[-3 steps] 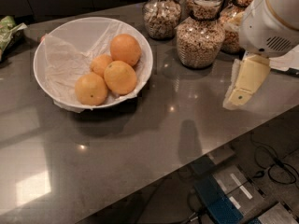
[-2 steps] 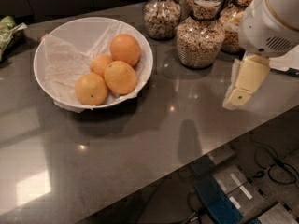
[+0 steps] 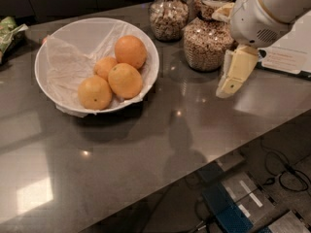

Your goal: Pick orange from white bowl

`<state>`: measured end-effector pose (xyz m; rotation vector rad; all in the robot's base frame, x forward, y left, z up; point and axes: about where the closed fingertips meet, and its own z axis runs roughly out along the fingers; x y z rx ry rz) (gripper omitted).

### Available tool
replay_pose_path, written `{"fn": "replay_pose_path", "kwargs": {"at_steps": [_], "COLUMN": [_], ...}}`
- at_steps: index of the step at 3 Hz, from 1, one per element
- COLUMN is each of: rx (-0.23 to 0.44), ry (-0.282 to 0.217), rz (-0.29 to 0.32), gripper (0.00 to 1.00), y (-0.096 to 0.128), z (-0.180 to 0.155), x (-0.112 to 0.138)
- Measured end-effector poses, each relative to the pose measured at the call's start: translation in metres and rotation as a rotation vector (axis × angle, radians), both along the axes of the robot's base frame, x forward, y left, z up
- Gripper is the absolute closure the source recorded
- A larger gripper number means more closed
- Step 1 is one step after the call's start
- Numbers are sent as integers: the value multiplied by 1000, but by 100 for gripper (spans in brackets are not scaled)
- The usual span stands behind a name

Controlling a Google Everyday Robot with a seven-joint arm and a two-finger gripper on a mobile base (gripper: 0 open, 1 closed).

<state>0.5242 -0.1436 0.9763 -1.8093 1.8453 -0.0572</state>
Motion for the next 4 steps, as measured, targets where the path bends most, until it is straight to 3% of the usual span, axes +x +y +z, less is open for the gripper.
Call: {"fn": "replay_pose_path", "kwargs": {"at_steps": [2,3,4], "rx": [78,79,54], "ry": [-52,-49,-73], "rz": [123,127,190], "gripper": [0,0,0], "y": [34,35,40], "z": [-2,-3,-4], "x": [35,38,61]}}
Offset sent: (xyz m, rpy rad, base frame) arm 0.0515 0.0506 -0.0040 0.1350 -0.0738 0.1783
